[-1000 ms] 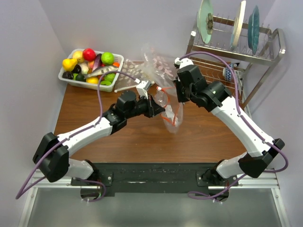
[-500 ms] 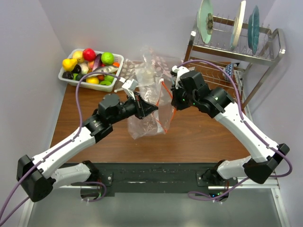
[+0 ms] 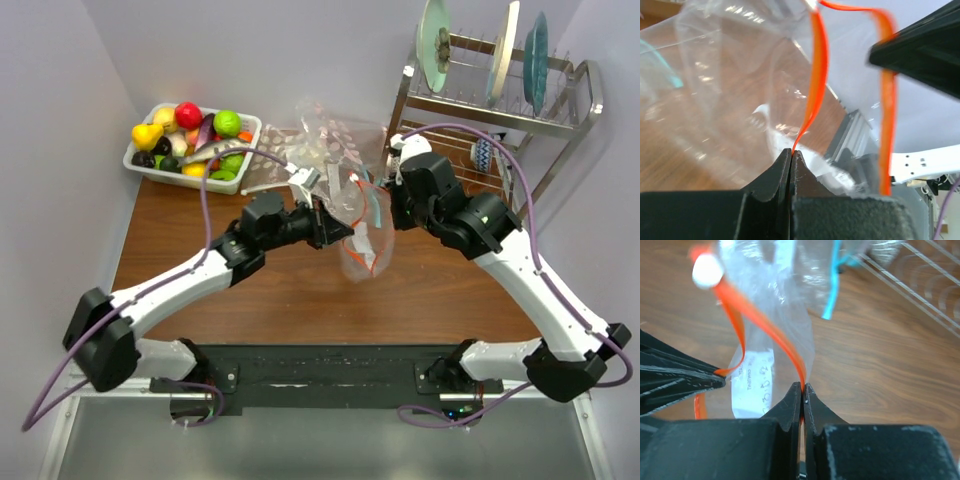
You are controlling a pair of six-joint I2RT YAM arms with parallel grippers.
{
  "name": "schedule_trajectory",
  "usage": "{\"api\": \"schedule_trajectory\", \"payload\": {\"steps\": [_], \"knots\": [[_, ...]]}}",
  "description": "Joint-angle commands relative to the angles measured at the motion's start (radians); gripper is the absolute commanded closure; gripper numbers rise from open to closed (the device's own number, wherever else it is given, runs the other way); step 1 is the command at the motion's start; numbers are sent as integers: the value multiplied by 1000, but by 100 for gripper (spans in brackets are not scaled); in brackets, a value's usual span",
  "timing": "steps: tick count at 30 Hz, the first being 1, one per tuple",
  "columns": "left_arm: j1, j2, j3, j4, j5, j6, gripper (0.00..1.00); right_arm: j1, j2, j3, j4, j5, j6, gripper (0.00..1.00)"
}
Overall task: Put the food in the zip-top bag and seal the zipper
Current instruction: Open the zipper of the food storage bag.
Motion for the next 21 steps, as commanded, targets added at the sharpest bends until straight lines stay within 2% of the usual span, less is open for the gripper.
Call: {"api": "schedule_trajectory", "payload": {"steps": [1,5,13,17,21], "knots": [[-8,73,54,93,43,6,100,-2,46,5,-30,194,-14,100],[10,113,25,66,-3,28,100,1,141,-8,18,128,-10,100],[185,61,-177,161,57,-4,100,2,273,-35,200,-42,15,100],[206,27,-216,92,-7,49,100,4,314,-60,279,-127,39,100],[211,10,-239,46,-109,98,100,2,308,-118,367,-148,58,100]]}}
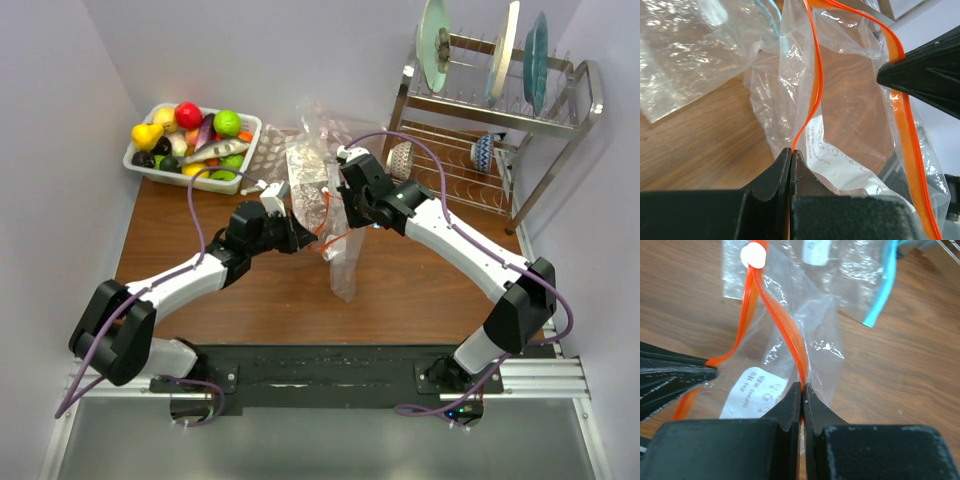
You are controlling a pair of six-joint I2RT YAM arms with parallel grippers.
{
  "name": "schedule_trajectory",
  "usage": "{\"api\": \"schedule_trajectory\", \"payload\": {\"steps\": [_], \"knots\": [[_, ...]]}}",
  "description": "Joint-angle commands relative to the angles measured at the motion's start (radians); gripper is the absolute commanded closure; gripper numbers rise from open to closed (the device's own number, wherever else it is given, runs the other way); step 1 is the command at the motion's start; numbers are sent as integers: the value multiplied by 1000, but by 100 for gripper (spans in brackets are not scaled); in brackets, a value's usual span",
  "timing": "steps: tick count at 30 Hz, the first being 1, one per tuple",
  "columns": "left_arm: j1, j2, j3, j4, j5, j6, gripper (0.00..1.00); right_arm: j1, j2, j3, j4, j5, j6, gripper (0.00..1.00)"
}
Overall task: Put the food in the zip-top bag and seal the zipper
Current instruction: Open the zipper of the food storage bag.
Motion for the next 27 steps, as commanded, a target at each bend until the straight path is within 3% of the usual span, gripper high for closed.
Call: {"api": "schedule_trajectory", "payload": {"steps": [1,3,9,11,12,16,18,21,27], "knots": [[7,-50,-18,-33,-104,81,100,4,-23,-60,148,-53,33,96],[10,-45,-16,-60,-145,105,100,4,-23,-73,156,-43,32,91],[21,-45,-13,-87,-201,135,100,4,6,-47,122,-65,22,98],[23,-48,-9,-93,-209,141,100,4,0,-50,142,-106,35,93],[23,-50,-7,-94,-209,145,100,2,-2,-51,159,-135,41,83],[23,-67,-13,-100,-225,153,100,2,18,-13,165,-181,59,75],[23,-74,-18,-93,-227,156,100,2,32,22,150,-206,61,80],[23,-91,-33,-61,-206,152,100,4,69,74,118,-241,67,100],[23,-142,-79,21,-195,135,100,4,66,128,105,-292,104,100]]}}
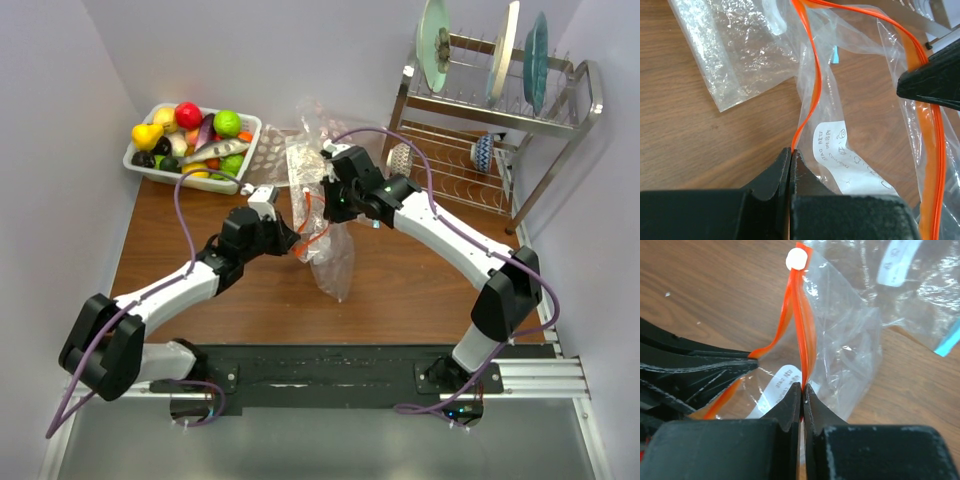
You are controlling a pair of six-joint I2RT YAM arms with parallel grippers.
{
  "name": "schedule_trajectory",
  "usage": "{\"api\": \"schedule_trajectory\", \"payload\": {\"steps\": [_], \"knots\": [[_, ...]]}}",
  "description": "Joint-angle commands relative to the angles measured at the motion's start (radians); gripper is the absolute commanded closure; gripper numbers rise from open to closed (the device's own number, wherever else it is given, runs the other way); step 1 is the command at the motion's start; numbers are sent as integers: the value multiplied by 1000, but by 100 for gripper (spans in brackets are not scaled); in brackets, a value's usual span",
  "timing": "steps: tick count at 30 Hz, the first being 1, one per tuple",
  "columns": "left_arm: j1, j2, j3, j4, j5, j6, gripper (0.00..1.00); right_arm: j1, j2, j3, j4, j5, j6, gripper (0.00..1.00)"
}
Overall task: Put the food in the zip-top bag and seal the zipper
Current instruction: Open the zipper of the food storage bag.
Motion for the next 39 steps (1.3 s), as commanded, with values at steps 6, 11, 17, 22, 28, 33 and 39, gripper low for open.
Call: {"api": "schedule_trajectory", "payload": {"steps": [6,11,17,22,28,33,39], "knots": [[5,4,-33,228,85,-65,100,3,5,257,-202,71,-32,100],[-61,130,-1,377,127,-131,100,3,11,364,-325,213,-91,100],[-75,197,30,356,110,-163,100,5,79,331,-272,177,-95,100],[-26,146,-51,221,9,-103,100,9,70,140,-37,1,-28,100],[-3,80,-112,100,-196,-46,100,8,59,-68,281,-214,104,100],[28,94,-123,71,-276,-43,100,6,67,-60,204,-95,64,100],[35,106,-120,81,-319,-43,100,5,54,-5,105,-50,35,100]]}}
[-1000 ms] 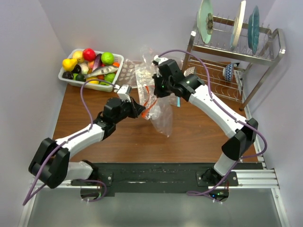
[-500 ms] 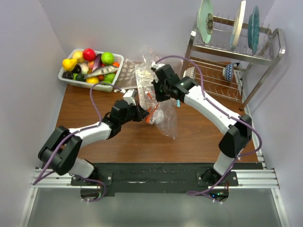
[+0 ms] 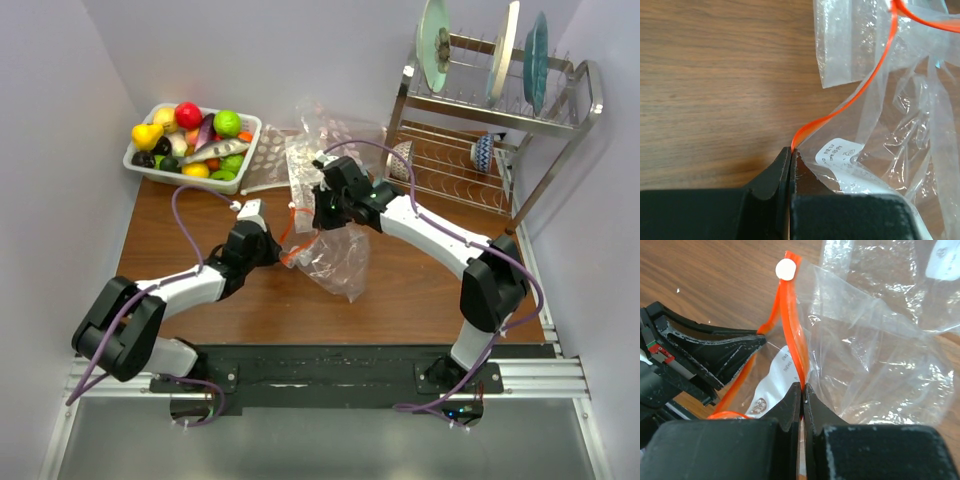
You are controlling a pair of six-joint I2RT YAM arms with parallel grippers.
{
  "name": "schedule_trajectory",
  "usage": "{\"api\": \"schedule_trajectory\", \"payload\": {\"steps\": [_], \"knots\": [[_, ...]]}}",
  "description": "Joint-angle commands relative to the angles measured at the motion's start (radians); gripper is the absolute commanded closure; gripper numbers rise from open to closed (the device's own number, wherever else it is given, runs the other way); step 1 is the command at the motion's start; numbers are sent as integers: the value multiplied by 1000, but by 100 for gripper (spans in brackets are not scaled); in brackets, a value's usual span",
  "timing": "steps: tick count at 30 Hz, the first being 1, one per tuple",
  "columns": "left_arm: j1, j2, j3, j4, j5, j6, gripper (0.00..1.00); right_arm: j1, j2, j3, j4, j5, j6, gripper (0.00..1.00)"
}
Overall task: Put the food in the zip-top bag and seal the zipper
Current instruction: Open the zipper of the food storage bag.
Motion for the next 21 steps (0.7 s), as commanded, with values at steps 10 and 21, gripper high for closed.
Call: {"api": "schedule_trajectory", "payload": {"steps": [10,21], "knots": [[47,1,30,-49,-140,30,100,-26,-56,111,-111,166,-53,100],[47,-147,90,-76,66,94,35,-26,31,112,-51,52,-21,100]]}}
